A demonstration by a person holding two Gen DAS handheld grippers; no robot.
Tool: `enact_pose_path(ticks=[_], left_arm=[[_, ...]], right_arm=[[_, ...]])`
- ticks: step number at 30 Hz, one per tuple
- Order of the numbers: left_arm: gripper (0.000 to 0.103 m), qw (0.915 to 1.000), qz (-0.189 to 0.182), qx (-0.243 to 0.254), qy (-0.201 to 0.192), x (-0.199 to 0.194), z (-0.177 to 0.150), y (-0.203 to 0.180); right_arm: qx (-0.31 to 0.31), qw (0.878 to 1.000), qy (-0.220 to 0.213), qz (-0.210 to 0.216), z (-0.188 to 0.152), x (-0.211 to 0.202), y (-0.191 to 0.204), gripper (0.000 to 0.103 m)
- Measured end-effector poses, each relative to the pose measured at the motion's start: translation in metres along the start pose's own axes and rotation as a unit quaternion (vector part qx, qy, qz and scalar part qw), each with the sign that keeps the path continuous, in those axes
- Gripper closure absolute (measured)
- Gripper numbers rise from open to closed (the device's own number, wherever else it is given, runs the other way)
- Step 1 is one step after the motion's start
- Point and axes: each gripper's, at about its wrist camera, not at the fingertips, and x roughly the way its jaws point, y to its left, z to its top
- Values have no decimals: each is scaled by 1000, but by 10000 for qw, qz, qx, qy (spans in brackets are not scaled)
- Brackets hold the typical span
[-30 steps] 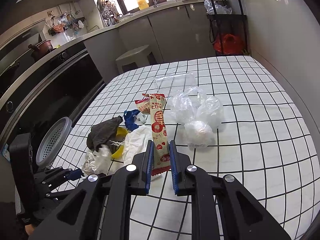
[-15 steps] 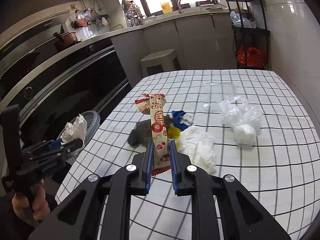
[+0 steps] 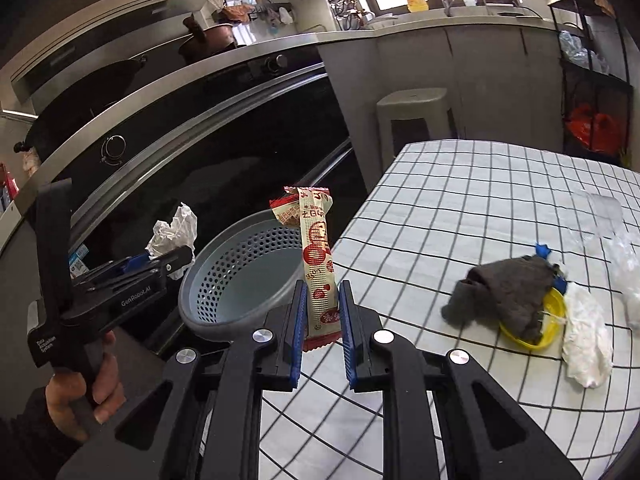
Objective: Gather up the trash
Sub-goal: 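Carry the foil paper and wrapper to the grey basket and open both tools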
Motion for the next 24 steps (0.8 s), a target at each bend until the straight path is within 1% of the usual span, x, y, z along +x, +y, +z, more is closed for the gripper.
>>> enact_pose_path(ticks=[3, 6, 9, 12, 17, 24], left_arm=[[67, 9998, 3, -149, 154, 10, -1, 18], [67, 9996, -10, -173, 213, 18, -1, 27], [67, 9986, -154, -357, 372, 26, 0, 39], [67, 9985, 19, -377, 400, 32, -1, 45], [67, 9969, 73, -520, 584, 44, 0, 56], [66, 9966, 135, -499, 646, 53, 0, 62]], right_arm=[[-157, 9998, 118, 57, 9, 22, 18, 87], [-239, 9993, 265, 112, 12, 45, 32, 87], [-276, 9986, 412, 165, 16, 65, 43, 87], [-336, 9979, 521, 202, 18, 82, 52, 87], [-376, 9967, 677, 261, 24, 104, 59, 87], [-487, 9950, 815, 316, 31, 126, 73, 87]])
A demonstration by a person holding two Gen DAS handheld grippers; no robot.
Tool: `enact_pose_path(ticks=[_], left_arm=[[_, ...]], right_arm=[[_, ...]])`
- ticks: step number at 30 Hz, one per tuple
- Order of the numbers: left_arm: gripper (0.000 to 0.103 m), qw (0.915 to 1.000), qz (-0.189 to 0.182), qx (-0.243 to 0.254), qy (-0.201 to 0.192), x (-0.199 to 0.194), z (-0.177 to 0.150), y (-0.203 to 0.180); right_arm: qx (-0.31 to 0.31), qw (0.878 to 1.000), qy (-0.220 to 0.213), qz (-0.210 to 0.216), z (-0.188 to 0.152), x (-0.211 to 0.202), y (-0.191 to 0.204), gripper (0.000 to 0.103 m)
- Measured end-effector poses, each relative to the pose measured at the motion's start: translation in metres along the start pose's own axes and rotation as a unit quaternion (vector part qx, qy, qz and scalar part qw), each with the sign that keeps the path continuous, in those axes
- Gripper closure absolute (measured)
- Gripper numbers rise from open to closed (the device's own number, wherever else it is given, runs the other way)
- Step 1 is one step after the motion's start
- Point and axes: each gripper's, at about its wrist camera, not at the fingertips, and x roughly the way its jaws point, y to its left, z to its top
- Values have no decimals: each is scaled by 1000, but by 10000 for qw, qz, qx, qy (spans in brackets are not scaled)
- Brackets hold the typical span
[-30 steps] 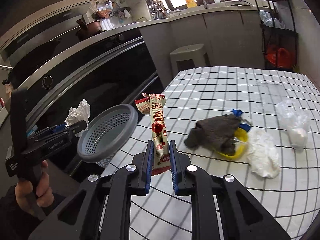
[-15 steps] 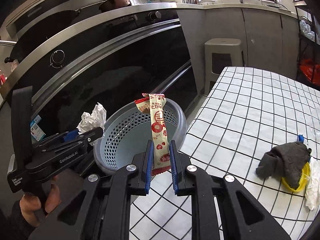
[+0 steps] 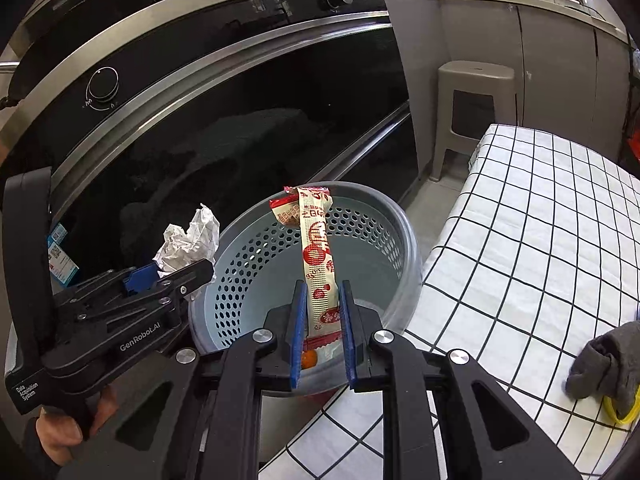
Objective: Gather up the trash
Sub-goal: 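Carry the foil paper and wrapper to the grey basket and open both tools, then withdraw both tools from the basket toward the table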
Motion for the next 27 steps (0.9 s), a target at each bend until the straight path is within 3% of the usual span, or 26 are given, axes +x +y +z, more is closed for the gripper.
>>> enact_pose_path(ticks=[10, 17, 19, 20, 24, 27], left_arm=[[62, 9998, -17, -162, 100, 10, 7, 9], [46, 9998, 2, -186, 70, 6, 4, 11], [38, 9997, 26, -226, 35, 5, 4, 13], [32, 9997, 55, -250, 12, 4, 4, 14], [24, 9995, 79, -309, -26, 2, 3, 17], [24, 9994, 76, -332, -9, 2, 3, 18]], right_arm=[[-20, 10000, 85, -17, 8, 13, 6, 87], [-55, 10000, 8, -70, 11, 13, 9, 85], [-21, 9999, -63, -98, 12, 11, 9, 62], [20, 9998, -143, -101, 11, 8, 8, 40], [-29, 9995, -278, -156, 10, 2, 9, 39], [-42, 9995, -275, -160, 9, 0, 10, 39]])
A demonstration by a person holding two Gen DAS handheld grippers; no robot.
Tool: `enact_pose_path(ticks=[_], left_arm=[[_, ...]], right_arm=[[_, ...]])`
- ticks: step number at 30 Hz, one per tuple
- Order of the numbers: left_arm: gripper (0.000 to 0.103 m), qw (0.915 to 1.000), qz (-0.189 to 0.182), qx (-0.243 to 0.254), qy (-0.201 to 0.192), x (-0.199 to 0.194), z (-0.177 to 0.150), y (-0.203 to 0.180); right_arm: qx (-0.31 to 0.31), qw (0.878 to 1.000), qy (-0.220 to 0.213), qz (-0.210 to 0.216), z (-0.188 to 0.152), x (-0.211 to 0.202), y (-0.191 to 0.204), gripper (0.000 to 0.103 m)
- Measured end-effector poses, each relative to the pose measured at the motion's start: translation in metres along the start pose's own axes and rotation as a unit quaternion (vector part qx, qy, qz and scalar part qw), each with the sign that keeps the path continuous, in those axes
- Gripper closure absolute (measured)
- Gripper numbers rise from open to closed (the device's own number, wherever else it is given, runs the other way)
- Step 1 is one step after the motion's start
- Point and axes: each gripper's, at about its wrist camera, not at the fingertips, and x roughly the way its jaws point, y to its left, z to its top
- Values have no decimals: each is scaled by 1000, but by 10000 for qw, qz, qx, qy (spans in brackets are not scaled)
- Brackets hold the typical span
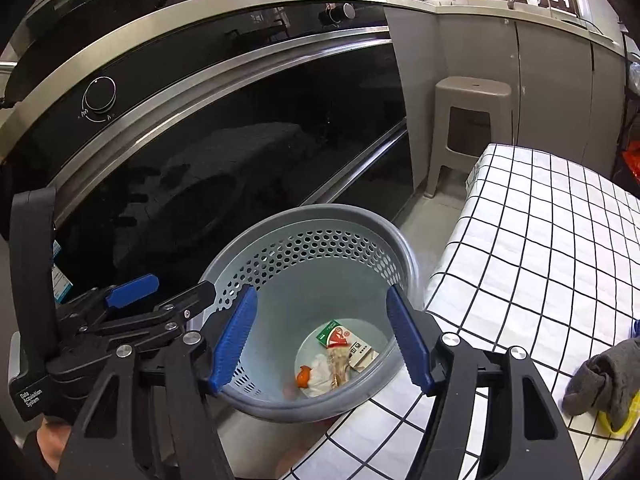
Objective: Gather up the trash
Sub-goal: 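Withdraw both tools from the basket toward the table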
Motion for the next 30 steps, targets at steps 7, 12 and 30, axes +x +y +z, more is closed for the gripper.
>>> enact_pose_path(ticks=[7, 12, 30], left_arm=[[20, 10000, 29, 2, -66, -2, 1, 0], [15, 9999, 25, 1, -127, -6, -1, 0], [7, 9969, -641, 310, -349, -39, -27, -54]], right_arm=[[-26, 10000, 27, -27, -3, -3, 1, 39], [40, 10000, 53, -68, -11, -10, -4, 39], [404, 9968, -348, -590, -79, -115, -49, 32]])
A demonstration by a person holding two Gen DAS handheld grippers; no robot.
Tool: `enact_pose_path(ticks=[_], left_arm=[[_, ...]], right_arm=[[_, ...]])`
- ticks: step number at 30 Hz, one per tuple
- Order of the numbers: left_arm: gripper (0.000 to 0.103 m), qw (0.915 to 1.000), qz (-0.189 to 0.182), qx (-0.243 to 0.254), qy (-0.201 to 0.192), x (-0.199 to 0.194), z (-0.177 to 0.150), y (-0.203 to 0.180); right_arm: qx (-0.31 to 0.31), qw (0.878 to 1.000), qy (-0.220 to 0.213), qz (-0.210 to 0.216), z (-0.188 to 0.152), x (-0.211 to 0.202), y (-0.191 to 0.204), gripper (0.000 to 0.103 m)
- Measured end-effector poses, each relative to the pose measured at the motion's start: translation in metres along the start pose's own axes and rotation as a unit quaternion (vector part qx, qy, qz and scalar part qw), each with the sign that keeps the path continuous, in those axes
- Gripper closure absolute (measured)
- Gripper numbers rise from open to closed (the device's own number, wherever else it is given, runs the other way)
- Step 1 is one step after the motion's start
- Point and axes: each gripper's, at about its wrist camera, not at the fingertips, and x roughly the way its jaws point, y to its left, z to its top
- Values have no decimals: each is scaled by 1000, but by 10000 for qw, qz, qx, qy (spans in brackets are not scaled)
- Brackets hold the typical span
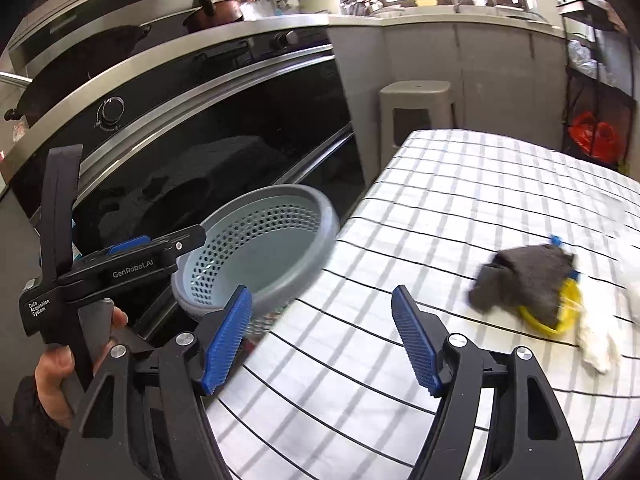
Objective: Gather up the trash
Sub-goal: 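Withdraw both tools from the basket toward the table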
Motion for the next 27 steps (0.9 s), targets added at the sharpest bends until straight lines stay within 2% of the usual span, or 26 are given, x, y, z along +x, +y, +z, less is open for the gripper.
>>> enact_pose_path(ticks=[4, 8, 15, 21, 24, 27], left_arm=[[7, 9990, -360, 263, 39, -4, -7, -34], [7, 9976, -312, 614, -24, -6, -12, -71], [7, 9927, -448, 1096, -210, -17, -18, -137], [7, 9891, -785, 1240, -78, -6, -15, -197], [7, 9868, -981, 1284, 35, 5, -14, -227], [7, 9843, -960, 1482, 24, 20, -12, -254]], right_arm=[[185, 9989, -131, -406, -12, -37, -39, 32], [374, 9952, -225, -874, -25, -75, -87, 32], [741, 9836, -374, -1600, -39, -126, -170, 31], [947, 9773, -361, -1858, -42, -133, -225, 30], [966, 9758, -298, -1940, -38, -123, -247, 30], [999, 9738, -157, -2034, -29, -106, -264, 30]])
